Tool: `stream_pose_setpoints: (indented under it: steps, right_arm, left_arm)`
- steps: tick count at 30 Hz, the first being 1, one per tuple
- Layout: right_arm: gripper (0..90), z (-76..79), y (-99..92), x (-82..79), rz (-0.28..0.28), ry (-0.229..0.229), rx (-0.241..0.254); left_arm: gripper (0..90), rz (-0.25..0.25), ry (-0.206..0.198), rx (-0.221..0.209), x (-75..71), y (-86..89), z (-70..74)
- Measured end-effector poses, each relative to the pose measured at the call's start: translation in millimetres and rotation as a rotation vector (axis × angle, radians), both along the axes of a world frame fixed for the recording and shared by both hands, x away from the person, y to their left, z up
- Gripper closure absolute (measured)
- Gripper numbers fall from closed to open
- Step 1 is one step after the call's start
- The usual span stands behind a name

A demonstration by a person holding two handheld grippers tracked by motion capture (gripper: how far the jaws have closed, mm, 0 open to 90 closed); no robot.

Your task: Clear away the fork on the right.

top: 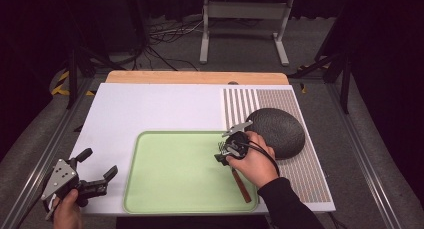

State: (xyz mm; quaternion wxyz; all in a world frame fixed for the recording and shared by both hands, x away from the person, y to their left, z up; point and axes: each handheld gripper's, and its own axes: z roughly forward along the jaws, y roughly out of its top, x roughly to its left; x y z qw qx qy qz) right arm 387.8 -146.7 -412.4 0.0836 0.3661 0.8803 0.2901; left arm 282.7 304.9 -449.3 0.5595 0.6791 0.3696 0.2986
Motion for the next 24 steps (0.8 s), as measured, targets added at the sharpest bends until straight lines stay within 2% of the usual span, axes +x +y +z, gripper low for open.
stream_pose_setpoints:
  steps: [5,9,16,24]
  right_arm:
    - [78.2,-5.7,1.0,0.5,-0.002,0.033,-0.025]
    - [89.2,-9.3,1.1,1.6,0.010,0.049,-0.044]
    - [90.0,-14.0,2.5,1.8,0.016,0.064,-0.062]
    - [90.0,-16.4,3.2,2.0,0.014,0.060,-0.088]
  left_arm:
    - [0.0,-0.001,-0.001,0.001,0.1,0.0,0.0]
    - [0.0,-0.001,0.000,0.001,0.1,0.1,0.1]
    - [0.0,0.000,0.000,0.000,0.1,0.1,0.1]
    - [0.0,-0.001,-0.002,0.001,0.1,0.2,0.2]
